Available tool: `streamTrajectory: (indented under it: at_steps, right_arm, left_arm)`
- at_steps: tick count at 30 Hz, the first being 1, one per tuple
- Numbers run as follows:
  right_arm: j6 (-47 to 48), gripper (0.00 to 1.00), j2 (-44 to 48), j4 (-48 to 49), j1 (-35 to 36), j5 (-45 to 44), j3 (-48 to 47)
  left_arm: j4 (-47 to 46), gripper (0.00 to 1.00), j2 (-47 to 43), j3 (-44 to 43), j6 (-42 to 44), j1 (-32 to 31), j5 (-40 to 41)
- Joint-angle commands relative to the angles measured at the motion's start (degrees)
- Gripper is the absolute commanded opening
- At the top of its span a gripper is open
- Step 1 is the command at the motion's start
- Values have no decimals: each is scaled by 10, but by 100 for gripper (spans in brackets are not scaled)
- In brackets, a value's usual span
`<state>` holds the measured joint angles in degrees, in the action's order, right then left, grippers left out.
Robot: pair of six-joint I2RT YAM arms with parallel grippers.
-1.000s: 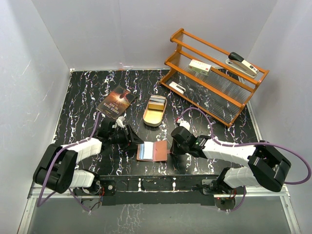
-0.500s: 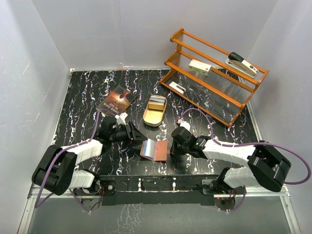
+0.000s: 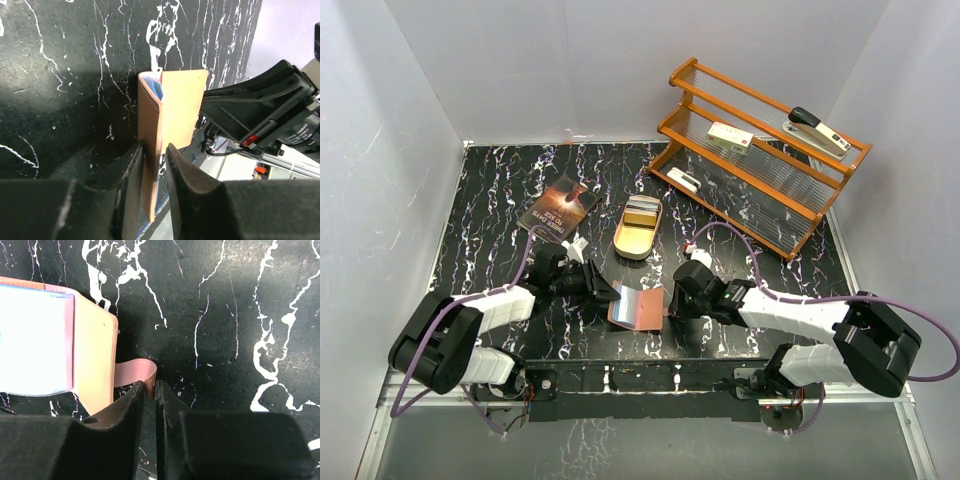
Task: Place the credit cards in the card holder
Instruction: Open the card holder at the center of the board.
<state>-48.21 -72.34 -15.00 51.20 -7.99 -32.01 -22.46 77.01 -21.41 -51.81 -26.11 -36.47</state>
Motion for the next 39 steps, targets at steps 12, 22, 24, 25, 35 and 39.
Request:
streamTrajectory:
  at_steps: [12,22,24,25,35,39]
  right_arm:
    - [12,36,42,-10,-4,79,-124]
    - [16,52,-65,66,-2,170,-162]
    - [20,54,-83,68,-1,176,-170]
    - [21,55,-90,71,-1,179,-170]
    - [15,62,-140,98,7,204,-172]
    - [15,63,-155,100,7,211,-177]
  left_arm:
    - [59,0,-63,-16,24,-3,33]
    - [52,0,-96,-6,8,-4,47]
    - [56,0,-94,-7,10,-4,46]
    - [57,0,-94,-7,10,-4,46]
    - [49,0,-94,-4,-2,-4,47]
    - [48,0,-94,-2,-4,-4,47]
